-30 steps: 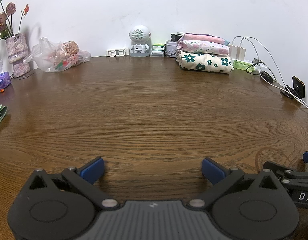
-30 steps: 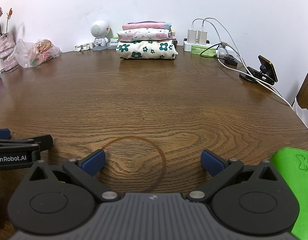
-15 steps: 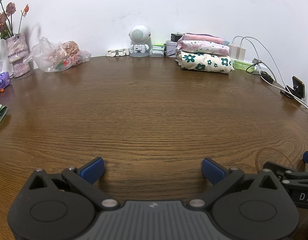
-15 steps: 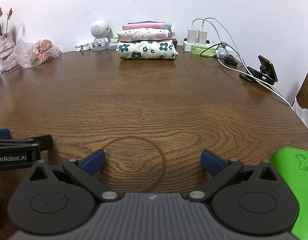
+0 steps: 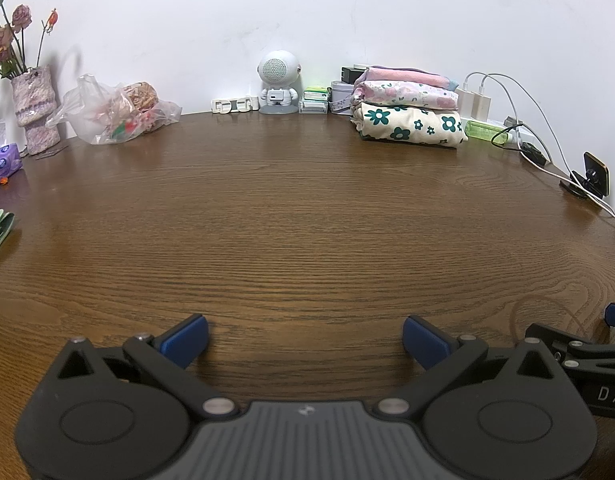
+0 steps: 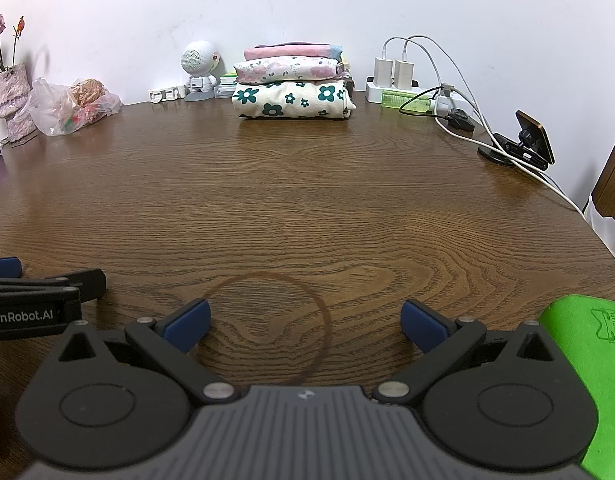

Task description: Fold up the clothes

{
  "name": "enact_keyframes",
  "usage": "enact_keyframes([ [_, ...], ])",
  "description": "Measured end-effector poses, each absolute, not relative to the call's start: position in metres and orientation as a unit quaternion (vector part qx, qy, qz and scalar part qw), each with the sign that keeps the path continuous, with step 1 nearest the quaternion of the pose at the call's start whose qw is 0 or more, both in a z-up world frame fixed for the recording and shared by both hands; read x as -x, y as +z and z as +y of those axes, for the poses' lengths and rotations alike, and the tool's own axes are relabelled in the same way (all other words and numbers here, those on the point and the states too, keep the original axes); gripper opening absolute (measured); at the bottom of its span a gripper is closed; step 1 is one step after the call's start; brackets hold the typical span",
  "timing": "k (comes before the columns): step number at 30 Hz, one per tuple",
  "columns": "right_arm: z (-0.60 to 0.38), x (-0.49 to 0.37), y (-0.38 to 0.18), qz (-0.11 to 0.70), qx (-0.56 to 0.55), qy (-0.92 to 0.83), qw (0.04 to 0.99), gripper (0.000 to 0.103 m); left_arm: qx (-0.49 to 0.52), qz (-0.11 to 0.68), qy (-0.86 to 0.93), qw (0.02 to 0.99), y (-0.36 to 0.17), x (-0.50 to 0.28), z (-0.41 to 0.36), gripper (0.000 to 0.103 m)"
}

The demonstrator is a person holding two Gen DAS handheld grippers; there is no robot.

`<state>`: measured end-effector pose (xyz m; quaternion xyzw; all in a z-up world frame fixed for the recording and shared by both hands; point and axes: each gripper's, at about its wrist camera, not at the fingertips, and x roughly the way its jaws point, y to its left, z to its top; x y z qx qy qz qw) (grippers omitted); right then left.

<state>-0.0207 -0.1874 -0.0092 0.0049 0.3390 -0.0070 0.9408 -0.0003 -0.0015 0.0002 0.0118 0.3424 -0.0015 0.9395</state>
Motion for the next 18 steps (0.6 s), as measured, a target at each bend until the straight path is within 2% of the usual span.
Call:
enact_keyframes([
  [18,-0.1860,0.0209,-0.0095,0.339,-0.005,-0.010,0.941,0.103,-0.017,0.343,-0.012,0.939,-0.0003,0.0000,-0.0041,0.103],
])
